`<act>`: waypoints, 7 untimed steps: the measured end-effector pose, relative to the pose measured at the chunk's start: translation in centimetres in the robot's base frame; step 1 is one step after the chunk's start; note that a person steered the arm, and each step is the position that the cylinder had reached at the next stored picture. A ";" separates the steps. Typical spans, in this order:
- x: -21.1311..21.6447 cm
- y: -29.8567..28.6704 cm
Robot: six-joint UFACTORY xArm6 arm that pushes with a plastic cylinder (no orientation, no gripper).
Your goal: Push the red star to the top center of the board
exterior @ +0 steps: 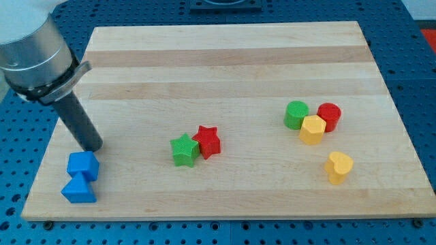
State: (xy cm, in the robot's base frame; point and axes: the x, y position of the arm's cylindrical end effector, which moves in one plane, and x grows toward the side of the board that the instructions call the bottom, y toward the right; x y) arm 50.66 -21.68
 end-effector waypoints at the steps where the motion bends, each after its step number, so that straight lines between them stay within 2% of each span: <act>1: 1.4 1.7; 2: 5.6 2.8; 3: 7.1 8.2; 4: 5.6 12.4; 5: 7.3 18.2; 6: 7.0 21.8; 7: 3.7 21.0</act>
State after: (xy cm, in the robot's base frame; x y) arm 54.40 -0.69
